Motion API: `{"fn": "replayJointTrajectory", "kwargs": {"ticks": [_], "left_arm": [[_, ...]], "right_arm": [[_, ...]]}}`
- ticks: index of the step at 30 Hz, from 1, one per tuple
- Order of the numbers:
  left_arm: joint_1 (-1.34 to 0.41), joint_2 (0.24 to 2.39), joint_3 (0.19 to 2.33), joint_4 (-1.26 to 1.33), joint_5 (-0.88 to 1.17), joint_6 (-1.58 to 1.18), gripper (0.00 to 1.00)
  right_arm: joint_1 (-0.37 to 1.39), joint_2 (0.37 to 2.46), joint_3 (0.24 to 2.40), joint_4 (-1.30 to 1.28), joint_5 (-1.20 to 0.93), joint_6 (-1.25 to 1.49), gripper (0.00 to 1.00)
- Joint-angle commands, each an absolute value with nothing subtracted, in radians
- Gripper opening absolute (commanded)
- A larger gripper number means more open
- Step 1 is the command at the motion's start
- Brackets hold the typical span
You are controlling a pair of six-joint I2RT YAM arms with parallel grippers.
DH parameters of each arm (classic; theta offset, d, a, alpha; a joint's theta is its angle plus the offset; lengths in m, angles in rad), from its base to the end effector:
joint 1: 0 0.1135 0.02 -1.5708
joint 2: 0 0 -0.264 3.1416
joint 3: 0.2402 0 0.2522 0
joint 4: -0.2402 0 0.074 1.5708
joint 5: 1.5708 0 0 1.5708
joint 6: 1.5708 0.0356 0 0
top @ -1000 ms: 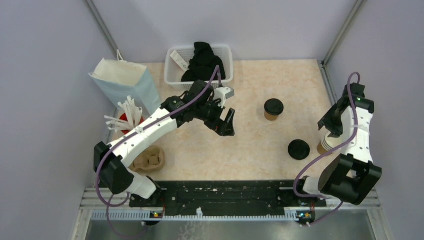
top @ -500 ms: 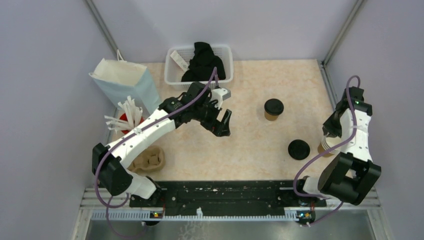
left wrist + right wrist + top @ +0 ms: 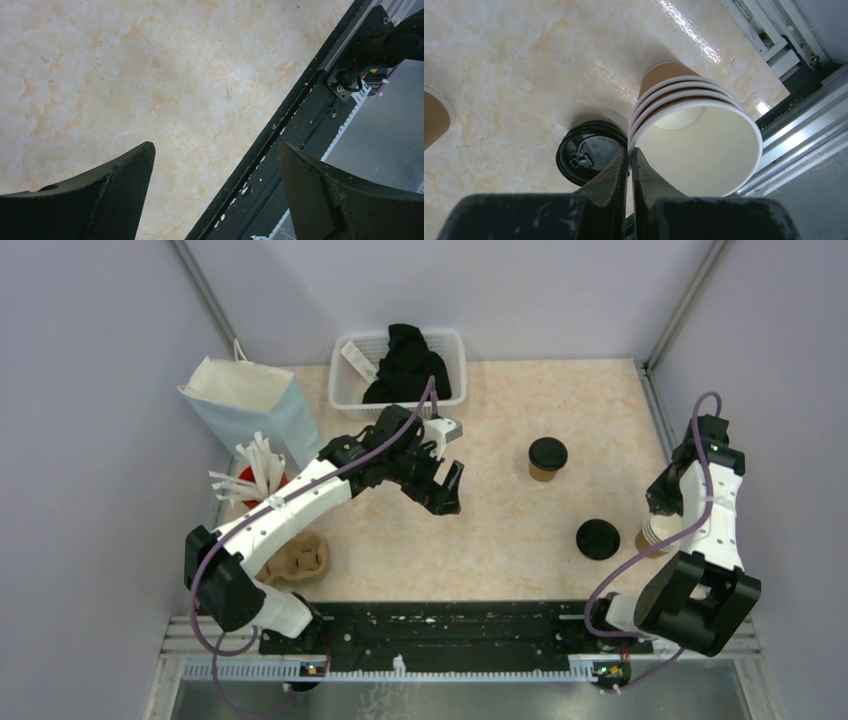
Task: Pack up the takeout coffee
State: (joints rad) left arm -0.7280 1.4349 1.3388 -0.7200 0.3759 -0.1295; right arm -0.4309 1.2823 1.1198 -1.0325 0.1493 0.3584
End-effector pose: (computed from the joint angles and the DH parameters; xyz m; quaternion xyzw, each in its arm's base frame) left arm 0.2206 -0.2142 0.3333 0.3350 0.8524 -0.3085 0.2570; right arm 0.2126 -0.1036 0.2846 0.3895 0.8990 -0.0800 0.1835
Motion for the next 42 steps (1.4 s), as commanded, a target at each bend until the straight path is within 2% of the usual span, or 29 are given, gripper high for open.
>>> {"fn": "replayJointTrajectory", "kwargs": {"ticks": [1,11,16,19,27,31,34,38,40,42], "left_arm": [[-0.732,1.394,1.331,-0.697,0.383,-0.111,0.98],[-0.733,1.395,1.334,-0.696,0.386,-0.11,0.98],[-0.741,1.4,1.336,-0.694,0.387,-0.108,0.98],[-0.741,1.403,1.34,-0.698,0.383,-0.106,0.98],[-0.746,1.409,1.345,-0.701,0.377,-0.107,0.98],[-0.747,1.411,1.347,-0.703,0.374,-0.105,0.98],[-0.748,1.414,1.356,-0.7,0.382,-0.105,0.98],[-0.747,1.416,1.357,-0.707,0.368,-0.101,0.98],[-0.748,1.419,1.363,-0.704,0.372,-0.101,0.98],[-0.747,1.424,1.366,-0.707,0.368,-0.099,0.98]], "right_arm": [[-0.444,1.252,1.133,-1.022,0.169,0.341,0.0],[-0.442,1.222,1.262,-1.135,0.175,0.336,0.0],[-0.432,1.253,1.241,-1.126,0.217,0.322,0.0],[-0.338,1.251,1.338,-1.181,0.335,0.308,0.0],[-0.228,1.297,1.25,-1.159,0.412,0.32,0.0],[-0.151,1.325,1.352,-1.154,0.461,0.314,0.0],[-0.178,1.392,1.339,-1.199,0.425,0.323,0.0],[-0.166,1.359,1.337,-1.148,0.406,0.335,0.0],[-0.165,1.41,1.336,-1.204,0.452,0.337,0.0],[-0.133,1.336,1.345,-1.133,0.501,0.328,0.0]]}}
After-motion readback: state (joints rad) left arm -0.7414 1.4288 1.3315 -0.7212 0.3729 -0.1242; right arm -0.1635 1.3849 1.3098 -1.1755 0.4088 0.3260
